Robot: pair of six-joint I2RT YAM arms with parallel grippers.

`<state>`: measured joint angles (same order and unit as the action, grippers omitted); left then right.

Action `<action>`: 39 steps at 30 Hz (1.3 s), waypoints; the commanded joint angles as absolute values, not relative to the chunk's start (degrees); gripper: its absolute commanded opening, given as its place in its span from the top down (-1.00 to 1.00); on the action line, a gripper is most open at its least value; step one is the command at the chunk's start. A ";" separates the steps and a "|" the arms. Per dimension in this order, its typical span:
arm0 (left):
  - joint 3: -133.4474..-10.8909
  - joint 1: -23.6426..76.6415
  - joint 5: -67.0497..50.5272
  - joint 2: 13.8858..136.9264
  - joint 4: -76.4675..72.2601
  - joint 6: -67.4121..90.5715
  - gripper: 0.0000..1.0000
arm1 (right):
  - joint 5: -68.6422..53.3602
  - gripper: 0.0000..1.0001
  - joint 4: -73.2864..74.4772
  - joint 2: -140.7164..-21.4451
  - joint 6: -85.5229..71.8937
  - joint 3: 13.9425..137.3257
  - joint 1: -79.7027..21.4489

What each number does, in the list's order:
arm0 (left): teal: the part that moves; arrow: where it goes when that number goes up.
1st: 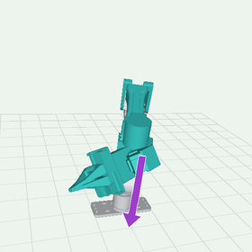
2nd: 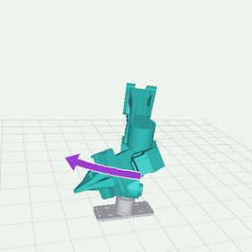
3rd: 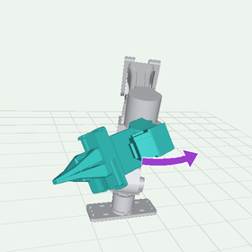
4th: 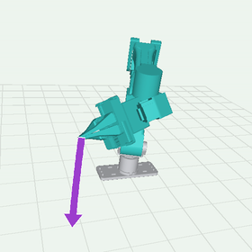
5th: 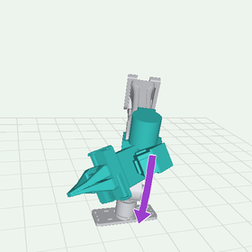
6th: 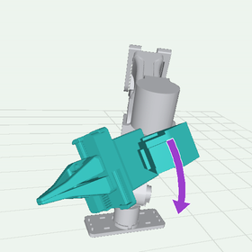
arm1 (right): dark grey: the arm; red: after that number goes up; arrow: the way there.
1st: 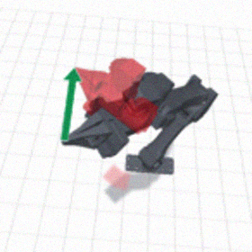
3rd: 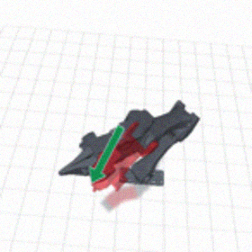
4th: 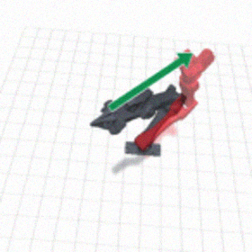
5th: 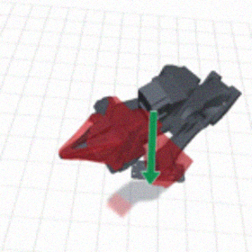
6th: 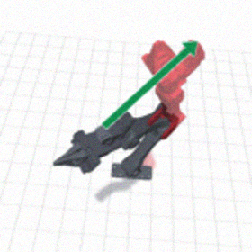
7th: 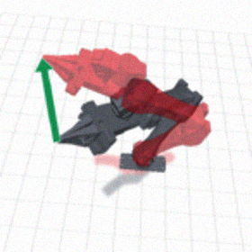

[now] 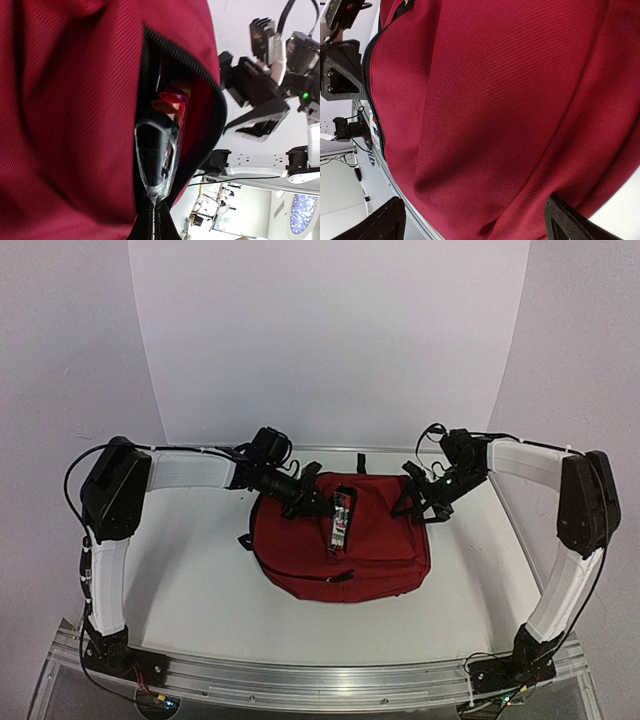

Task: Pack the student bag
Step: Place the stationery in the student bag.

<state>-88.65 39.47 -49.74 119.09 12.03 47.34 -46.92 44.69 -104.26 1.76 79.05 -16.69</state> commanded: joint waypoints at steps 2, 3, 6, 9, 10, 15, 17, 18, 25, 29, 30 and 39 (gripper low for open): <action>-93.26 40.80 -55.15 123.08 -4.77 55.03 1.00 | -54.26 -0.89 45.09 -105.95 2.20 79.36 -16.56; -93.25 40.84 -55.41 123.25 -6.01 55.76 1.00 | -54.99 -0.89 45.09 -105.88 2.07 79.56 -16.56; -90.81 40.85 -55.20 122.89 -10.85 58.47 1.00 | -56.75 -0.88 45.01 -105.55 1.87 79.96 -16.55; -84.99 40.38 -53.14 121.60 -20.02 64.18 0.99 | -57.96 -0.88 45.05 -105.60 1.37 79.88 -16.55; -83.05 40.20 -52.21 120.84 -21.62 64.98 1.00 | -58.09 -0.88 45.08 -105.50 1.15 79.72 -16.57; -79.13 39.49 -46.03 116.89 -20.86 64.42 1.00 | -57.58 -0.91 45.11 -104.26 0.57 77.98 -16.59; -79.16 39.54 -44.63 117.86 -23.26 66.31 1.00 | -57.67 -0.93 45.01 -104.04 0.44 76.96 -16.60; -79.57 39.78 -44.68 118.68 -24.32 67.10 0.99 | -57.74 -0.93 44.99 -103.95 0.44 76.47 -16.60; -85.09 42.82 -45.29 123.86 -24.88 67.54 0.99 | -60.42 -0.84 43.12 -104.28 -2.22 73.76 -16.58; -88.68 44.58 -45.73 126.22 -22.29 66.62 1.00 | -62.82 -0.77 39.09 -104.09 -7.10 73.44 -16.59; -89.69 45.01 -46.11 126.65 -20.83 66.09 1.00 | -63.20 -0.76 38.42 -104.12 -7.96 73.43 -16.58; -89.92 45.27 -45.90 120.17 8.62 50.79 0.62 | -60.18 -0.87 38.53 -101.92 -7.76 72.74 -15.90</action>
<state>-89.03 41.38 -44.34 124.40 -8.86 60.00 -58.42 39.72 -104.76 -7.79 73.89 -14.86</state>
